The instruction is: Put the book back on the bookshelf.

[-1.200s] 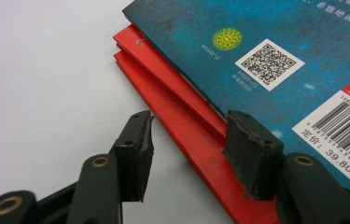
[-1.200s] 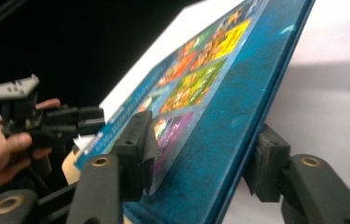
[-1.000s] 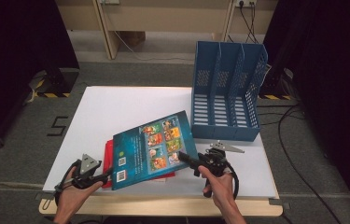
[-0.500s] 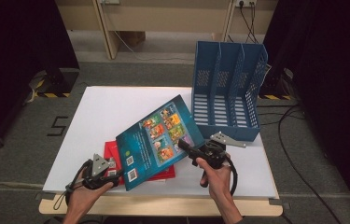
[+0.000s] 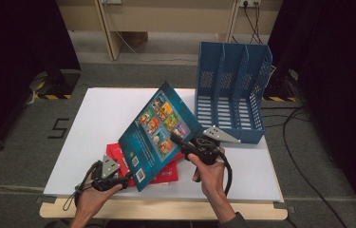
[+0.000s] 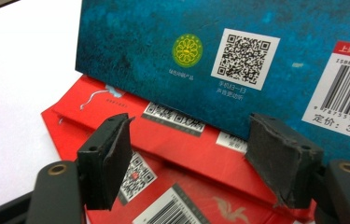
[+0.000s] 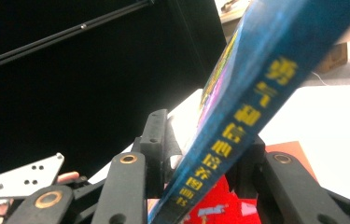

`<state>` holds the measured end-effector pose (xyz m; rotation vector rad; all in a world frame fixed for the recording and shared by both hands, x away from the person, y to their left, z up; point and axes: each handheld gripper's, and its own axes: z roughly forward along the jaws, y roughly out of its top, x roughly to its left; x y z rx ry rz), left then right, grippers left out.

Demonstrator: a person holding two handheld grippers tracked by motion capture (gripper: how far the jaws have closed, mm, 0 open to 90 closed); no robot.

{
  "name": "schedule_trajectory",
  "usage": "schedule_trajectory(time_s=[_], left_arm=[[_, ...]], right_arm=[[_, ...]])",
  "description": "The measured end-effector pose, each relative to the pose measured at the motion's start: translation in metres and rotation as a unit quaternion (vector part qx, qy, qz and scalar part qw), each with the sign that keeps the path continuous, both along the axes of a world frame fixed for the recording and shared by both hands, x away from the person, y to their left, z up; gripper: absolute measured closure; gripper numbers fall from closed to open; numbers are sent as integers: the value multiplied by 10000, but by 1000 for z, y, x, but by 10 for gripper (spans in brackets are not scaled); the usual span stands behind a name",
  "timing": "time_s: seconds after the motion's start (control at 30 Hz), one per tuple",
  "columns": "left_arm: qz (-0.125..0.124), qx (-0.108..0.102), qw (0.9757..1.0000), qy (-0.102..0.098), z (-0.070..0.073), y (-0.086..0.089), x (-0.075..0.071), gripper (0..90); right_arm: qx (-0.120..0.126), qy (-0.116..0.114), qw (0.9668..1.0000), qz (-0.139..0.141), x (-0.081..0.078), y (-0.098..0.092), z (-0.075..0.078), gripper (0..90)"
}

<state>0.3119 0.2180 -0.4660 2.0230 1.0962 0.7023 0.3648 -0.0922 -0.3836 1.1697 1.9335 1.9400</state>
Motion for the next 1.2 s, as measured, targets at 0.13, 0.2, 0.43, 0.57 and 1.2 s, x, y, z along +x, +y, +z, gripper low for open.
schedule_trajectory(time_s=[0.13, 0.2, 0.43, 0.57, 1.2], left_arm=[[-116, -44, 9999, 22, 0, -6, 2, 272], [-202, -144, 9997, 71, -1, -11, 4, 233], [-126, -186, 9997, 90, -1, -10, 13, 216], [-37, -164, 9998, 44, -1, -5, 17, 219], [1231, -590, 9902, 297, -2, 97, 36, 218]], right_arm=[[-55, -135, 9998, -119, 1, 1, 5, 684], [-70, -253, 9994, -217, 2, -1, 8, 715], [-68, -584, 9981, -172, 14, -3, 22, 771], [-148, -837, 9963, -96, 20, 2, 34, 787], [-381, -1550, 9871, -98, 24, -17, 64, 824]])
